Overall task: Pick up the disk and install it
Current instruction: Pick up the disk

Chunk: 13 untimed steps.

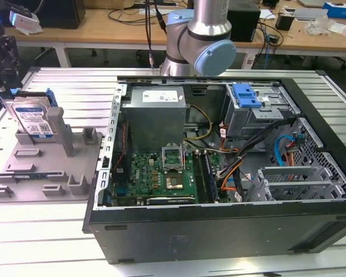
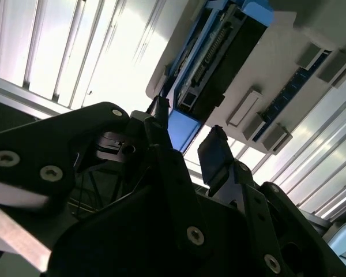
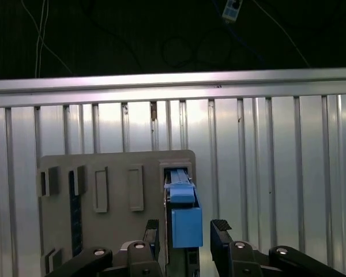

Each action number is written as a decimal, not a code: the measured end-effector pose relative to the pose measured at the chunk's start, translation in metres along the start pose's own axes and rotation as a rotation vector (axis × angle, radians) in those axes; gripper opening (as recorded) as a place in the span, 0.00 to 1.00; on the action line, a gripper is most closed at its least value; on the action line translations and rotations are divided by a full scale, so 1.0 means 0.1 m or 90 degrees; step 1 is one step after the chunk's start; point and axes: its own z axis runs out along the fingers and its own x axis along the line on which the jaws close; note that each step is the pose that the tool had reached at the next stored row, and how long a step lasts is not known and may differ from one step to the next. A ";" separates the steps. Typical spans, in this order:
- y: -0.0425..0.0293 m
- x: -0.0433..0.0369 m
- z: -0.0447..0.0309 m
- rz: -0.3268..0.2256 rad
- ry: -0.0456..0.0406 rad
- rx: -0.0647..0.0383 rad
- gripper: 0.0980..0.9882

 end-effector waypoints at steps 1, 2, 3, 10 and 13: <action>0.000 0.000 0.008 0.000 0.0000 0.000 0.43; 0.000 0.000 0.023 0.000 0.0000 0.000 0.43; 0.000 0.000 0.039 0.000 -0.0001 0.000 0.43; 0.021 0.001 0.117 0.000 0.0000 0.000 0.43; 0.021 -0.003 0.142 -0.004 0.0001 0.000 0.43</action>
